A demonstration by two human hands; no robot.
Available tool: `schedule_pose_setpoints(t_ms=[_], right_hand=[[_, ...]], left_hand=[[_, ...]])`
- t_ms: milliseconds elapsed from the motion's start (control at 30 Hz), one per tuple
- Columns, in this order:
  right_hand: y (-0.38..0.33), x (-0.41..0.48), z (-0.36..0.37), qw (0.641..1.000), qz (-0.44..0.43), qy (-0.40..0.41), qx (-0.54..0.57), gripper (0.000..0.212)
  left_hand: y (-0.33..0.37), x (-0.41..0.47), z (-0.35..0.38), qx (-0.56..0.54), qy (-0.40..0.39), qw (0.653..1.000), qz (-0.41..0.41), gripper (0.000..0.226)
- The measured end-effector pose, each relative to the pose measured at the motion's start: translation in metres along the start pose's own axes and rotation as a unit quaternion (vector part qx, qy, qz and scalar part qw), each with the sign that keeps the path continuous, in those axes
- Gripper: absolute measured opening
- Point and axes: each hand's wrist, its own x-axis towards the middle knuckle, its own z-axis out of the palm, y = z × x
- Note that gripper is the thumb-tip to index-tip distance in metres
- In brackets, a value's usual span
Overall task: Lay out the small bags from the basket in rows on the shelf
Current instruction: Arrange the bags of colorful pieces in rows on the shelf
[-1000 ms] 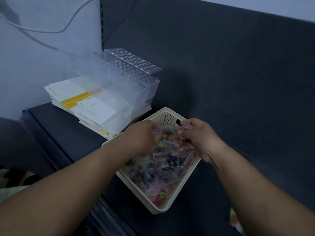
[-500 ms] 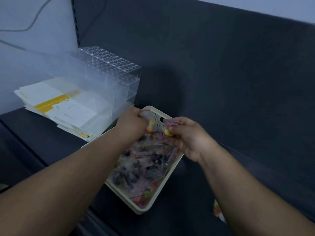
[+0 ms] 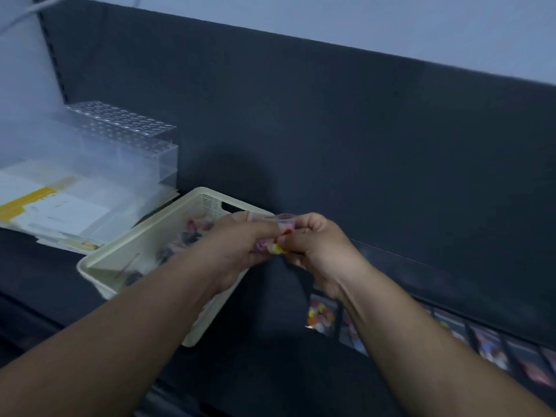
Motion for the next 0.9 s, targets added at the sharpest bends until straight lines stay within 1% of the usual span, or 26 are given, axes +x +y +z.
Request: schedule_pose_setpoints(t_ms=[33, 67, 100, 167, 300, 400, 467, 533, 600, 667, 767, 833, 900], right_hand=[[0.002, -0.008, -0.007, 1.000, -0.009, 0.002, -0.016, 0.027], [0.004, -0.016, -0.015, 0.999, -0.013, 0.007, -0.031, 0.027], [0.007, -0.023, -0.023, 0.999, -0.013, 0.014, -0.045, 0.027], [0.013, -0.036, -0.039, 0.998, 0.001, 0.021, -0.060, 0.026], [0.019, -0.061, -0.065, 0.998, 0.044, 0.026, -0.029, 0.017], [0.024, -0.073, -0.078, 0.997, 0.046, 0.062, -0.002, 0.021], [0.026, -0.081, -0.085, 0.995, 0.045, 0.086, -0.011, 0.022], [0.030, -0.090, -0.097, 0.992, 0.054, 0.110, -0.026, 0.020], [0.035, -0.100, -0.112, 0.988, 0.063, 0.141, -0.016, 0.016], [0.042, -0.109, -0.127, 0.982, 0.070, 0.173, -0.007, 0.013], [0.053, -0.119, -0.146, 0.970, 0.074, 0.224, -0.061, 0.014], [0.062, -0.121, -0.154, 0.951, 0.087, 0.270, -0.121, 0.014], [0.072, -0.120, -0.160, 0.938, 0.104, 0.293, -0.151, 0.015]], left_hand=[[-0.003, -0.003, 0.011, 0.001, -0.001, 1.000, 0.006, 0.017], [-0.007, -0.003, 0.019, 0.006, 0.017, 1.000, 0.005, 0.005], [-0.011, -0.002, 0.026, 0.011, 0.044, 0.999, 0.000, 0.005], [-0.021, 0.001, 0.038, 0.032, 0.068, 0.997, -0.022, 0.015], [-0.036, 0.000, 0.065, 0.079, 0.031, 0.996, -0.041, 0.017], [-0.046, -0.001, 0.084, 0.104, 0.007, 0.994, -0.038, 0.016], [-0.051, -0.002, 0.092, 0.091, -0.002, 0.994, -0.060, 0.014], [-0.058, -0.003, 0.101, 0.051, -0.018, 0.994, -0.098, 0.014], [-0.064, -0.005, 0.109, 0.006, -0.031, 0.991, -0.131, 0.010], [-0.067, -0.005, 0.114, -0.008, -0.034, 0.989, -0.147, 0.009], [-0.070, -0.003, 0.118, 0.008, -0.025, 0.989, -0.142, 0.021], [-0.072, -0.002, 0.118, 0.024, -0.009, 0.990, -0.138, 0.022], [-0.074, -0.001, 0.118, 0.044, 0.001, 0.990, -0.136, 0.021]])
